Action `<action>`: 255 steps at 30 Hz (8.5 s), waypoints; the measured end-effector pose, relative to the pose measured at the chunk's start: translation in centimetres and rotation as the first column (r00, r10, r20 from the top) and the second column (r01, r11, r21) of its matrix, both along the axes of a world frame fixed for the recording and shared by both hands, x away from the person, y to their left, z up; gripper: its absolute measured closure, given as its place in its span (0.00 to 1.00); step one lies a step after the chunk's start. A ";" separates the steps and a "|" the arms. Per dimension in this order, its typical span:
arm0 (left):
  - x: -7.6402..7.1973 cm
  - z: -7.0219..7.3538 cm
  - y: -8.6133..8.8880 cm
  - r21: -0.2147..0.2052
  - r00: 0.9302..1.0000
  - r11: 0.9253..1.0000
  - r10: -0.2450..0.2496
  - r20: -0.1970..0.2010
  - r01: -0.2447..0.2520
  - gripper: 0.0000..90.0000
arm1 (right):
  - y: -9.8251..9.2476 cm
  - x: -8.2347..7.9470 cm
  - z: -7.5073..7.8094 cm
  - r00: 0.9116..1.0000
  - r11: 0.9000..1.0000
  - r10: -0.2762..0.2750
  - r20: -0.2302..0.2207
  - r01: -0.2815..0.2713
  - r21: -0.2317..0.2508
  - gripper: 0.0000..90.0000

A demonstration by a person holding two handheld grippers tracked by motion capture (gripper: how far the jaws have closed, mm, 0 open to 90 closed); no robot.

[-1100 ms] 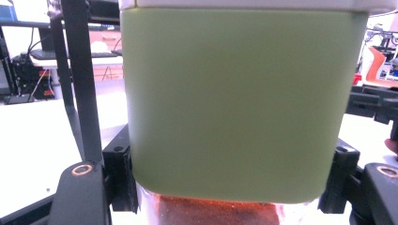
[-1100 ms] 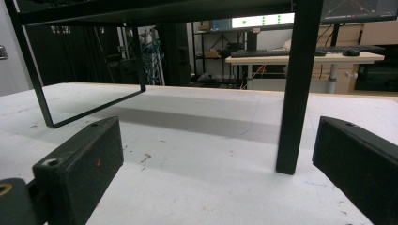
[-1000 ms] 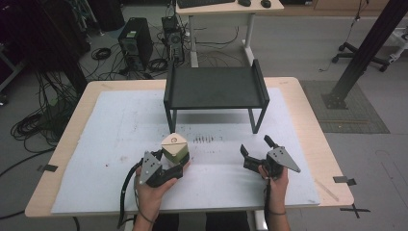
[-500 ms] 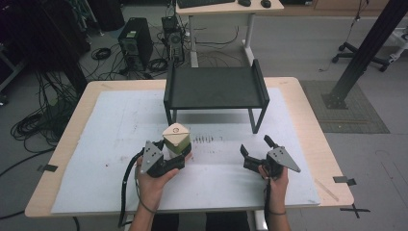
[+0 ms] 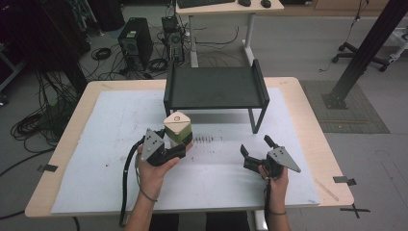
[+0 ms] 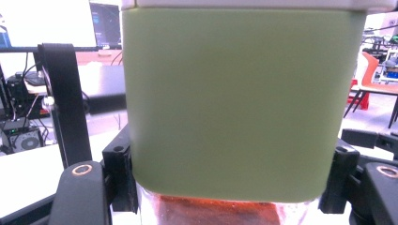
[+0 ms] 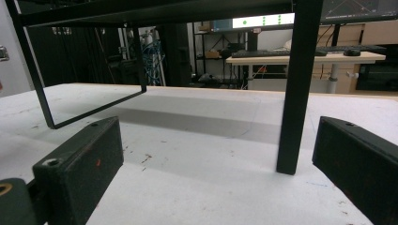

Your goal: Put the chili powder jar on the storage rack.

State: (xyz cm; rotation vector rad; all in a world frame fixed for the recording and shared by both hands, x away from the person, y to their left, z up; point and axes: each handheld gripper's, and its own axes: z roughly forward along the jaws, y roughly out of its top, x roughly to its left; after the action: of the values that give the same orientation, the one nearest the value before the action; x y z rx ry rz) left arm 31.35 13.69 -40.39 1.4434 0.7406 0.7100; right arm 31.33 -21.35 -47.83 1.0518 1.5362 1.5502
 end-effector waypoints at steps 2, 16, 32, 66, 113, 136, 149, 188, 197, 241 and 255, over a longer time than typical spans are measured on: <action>0.3 0.4 -0.1 0.007 1.000 1.000 -0.002 0.003 0.002 0.32 | 0.0 0.0 0.0 1.000 1.000 0.000 0.000 0.000 0.000 0.02; 2.4 3.8 -0.4 0.002 1.000 1.000 -0.006 0.024 0.006 0.32 | 0.0 0.0 0.0 1.000 1.000 0.000 0.003 0.000 0.003 0.02; 4.6 7.0 -1.1 0.018 0.999 1.000 -0.009 0.032 0.008 0.32 | 0.0 0.0 0.0 1.000 1.000 -0.001 0.003 0.001 0.003 0.02; 10.0 8.0 -2.0 0.015 1.000 1.000 0.021 0.014 -0.021 0.32 | 0.0 0.0 0.0 1.000 1.000 0.001 0.005 -0.001 0.005 0.02; 12.7 7.6 -2.2 0.011 0.998 0.998 0.066 -0.023 -0.066 0.32 | -0.1 -0.1 0.0 1.000 1.000 0.002 0.009 -0.002 0.010 0.02; 12.8 7.7 -2.1 0.007 0.998 0.998 0.063 -0.030 -0.063 0.32 | -0.1 -0.1 0.0 1.000 1.000 0.003 0.009 -0.003 0.008 0.02; 12.8 7.7 -2.1 0.007 0.998 0.998 0.062 -0.028 -0.062 0.32 | -0.1 -0.1 0.0 1.000 1.000 0.003 0.009 -0.003 0.008 0.02; 12.8 7.7 -2.1 0.006 0.998 0.998 0.063 -0.029 -0.063 0.32 | -0.1 -0.1 0.0 1.000 1.000 0.003 0.011 -0.003 0.010 0.02; 12.8 7.7 -2.1 0.006 0.998 0.998 0.063 -0.029 -0.063 0.32 | -0.1 -0.1 0.0 1.000 1.000 0.003 0.012 -0.003 0.010 0.02; 12.7 7.7 -2.2 0.004 0.997 0.998 0.065 -0.029 -0.065 0.31 | -0.1 -0.1 0.0 1.000 1.000 0.003 0.014 -0.003 0.013 0.02; 12.8 7.8 -2.2 -0.013 0.996 0.996 0.083 -0.044 -0.084 0.00 | -0.1 -0.1 -0.1 1.000 1.000 0.004 0.015 -0.004 0.013 0.02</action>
State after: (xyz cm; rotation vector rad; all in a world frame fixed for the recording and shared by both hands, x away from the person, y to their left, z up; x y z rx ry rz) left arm 44.16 11.54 -32.60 1.4244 0.8429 0.7375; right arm 31.21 -21.45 -47.89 1.0432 1.5207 1.5692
